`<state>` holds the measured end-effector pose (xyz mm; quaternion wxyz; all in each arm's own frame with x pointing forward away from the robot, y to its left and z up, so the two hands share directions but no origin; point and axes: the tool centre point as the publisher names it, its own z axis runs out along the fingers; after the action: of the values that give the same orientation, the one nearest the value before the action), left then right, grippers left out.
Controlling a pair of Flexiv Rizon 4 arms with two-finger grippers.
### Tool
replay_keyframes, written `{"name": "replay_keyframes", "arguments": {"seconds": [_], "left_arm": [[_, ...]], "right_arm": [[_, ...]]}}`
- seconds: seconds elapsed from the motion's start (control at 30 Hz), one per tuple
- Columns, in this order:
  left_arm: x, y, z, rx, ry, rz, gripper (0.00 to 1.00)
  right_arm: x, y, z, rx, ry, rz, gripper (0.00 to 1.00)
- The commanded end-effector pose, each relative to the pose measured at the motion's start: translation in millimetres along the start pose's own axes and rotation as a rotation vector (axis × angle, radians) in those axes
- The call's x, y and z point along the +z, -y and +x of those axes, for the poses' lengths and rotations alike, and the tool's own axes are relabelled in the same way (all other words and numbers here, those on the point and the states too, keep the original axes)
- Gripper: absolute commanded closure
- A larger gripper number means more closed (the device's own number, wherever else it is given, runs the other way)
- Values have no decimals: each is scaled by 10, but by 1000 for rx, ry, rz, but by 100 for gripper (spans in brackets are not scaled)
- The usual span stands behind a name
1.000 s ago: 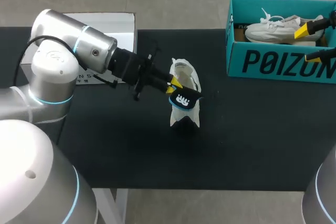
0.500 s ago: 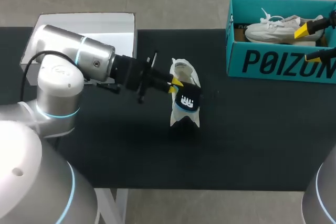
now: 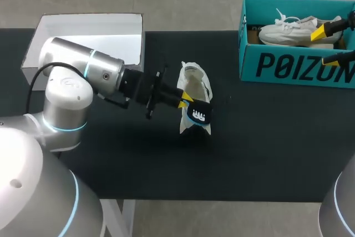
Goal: Take the shoe out of the shoebox, open the shoe tongue, remove and reinsert the insole, then place the shoe into the shoebox
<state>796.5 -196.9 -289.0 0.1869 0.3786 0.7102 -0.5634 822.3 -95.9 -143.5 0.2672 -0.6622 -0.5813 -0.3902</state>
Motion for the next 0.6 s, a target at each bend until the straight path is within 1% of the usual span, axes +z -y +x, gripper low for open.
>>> {"name": "replay_keyframes", "arguments": {"seconds": [0.03,0.27,0.4,0.47,0.6], "left_arm": [[22,-171,-13,29,-9,27,100],[37,-286,-5,79,-11,42,100],[54,-353,28,69,-15,44,100],[61,-398,56,101,-31,59,100],[47,-504,117,102,-50,27,100]], "right_arm": [[-4,11,5,1,3,-1,0],[-4,11,5,1,3,-1,0],[-4,11,5,1,3,-1,0],[-4,11,5,1,3,-1,0],[-4,11,5,1,3,-1,0]]}}
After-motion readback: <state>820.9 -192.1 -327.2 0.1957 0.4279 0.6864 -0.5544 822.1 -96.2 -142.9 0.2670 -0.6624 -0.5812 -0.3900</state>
